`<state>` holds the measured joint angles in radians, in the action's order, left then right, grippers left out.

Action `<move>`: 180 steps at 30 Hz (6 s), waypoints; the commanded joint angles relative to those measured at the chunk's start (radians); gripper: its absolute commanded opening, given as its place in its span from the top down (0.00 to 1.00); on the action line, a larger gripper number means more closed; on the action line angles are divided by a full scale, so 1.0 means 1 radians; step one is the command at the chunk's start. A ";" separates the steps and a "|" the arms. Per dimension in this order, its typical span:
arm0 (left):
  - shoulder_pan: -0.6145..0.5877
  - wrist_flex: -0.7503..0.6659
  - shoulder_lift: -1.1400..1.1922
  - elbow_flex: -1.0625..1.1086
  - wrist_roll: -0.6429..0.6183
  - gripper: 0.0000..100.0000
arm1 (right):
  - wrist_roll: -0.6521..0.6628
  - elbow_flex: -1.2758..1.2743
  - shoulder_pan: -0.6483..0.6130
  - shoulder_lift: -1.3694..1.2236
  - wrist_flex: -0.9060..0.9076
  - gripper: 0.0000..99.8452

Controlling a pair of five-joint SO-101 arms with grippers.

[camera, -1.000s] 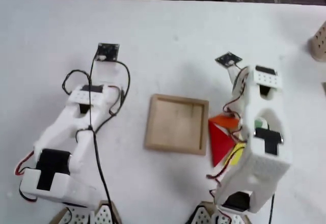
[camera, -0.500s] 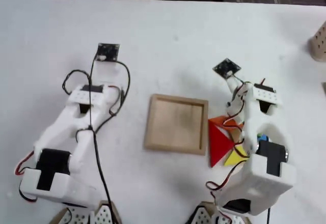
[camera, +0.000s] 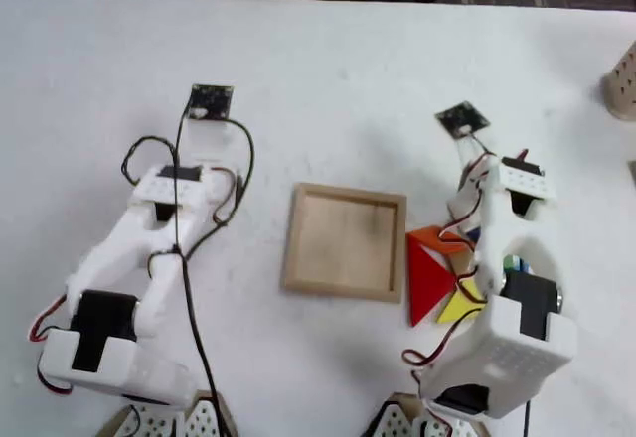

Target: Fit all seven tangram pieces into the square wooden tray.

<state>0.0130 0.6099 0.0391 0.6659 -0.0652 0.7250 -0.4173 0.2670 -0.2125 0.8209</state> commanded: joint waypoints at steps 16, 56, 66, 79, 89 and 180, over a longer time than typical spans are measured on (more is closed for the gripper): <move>0.005 0.002 -0.007 -0.051 0.012 0.93 | -0.052 0.032 0.237 0.156 0.062 0.98; 0.012 0.000 -0.007 -0.049 0.012 0.93 | 0.109 0.026 0.389 0.367 0.510 0.78; 0.015 -0.002 -0.007 -0.052 0.083 0.93 | 0.109 -0.256 0.366 0.556 0.294 0.78; 0.013 0.005 -0.007 -0.046 0.087 0.93 | 0.107 -0.264 0.309 0.622 0.278 0.78; 0.013 0.006 -0.007 -0.046 0.087 0.93 | 0.107 -0.292 0.186 0.811 0.555 0.78; 0.035 0.018 -0.007 -0.052 0.089 0.93 | 0.414 -0.120 0.325 0.306 0.294 0.67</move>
<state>0.0253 0.6314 0.0391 0.6659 0.0192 1.0840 -0.4741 0.5708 -0.0192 1.1093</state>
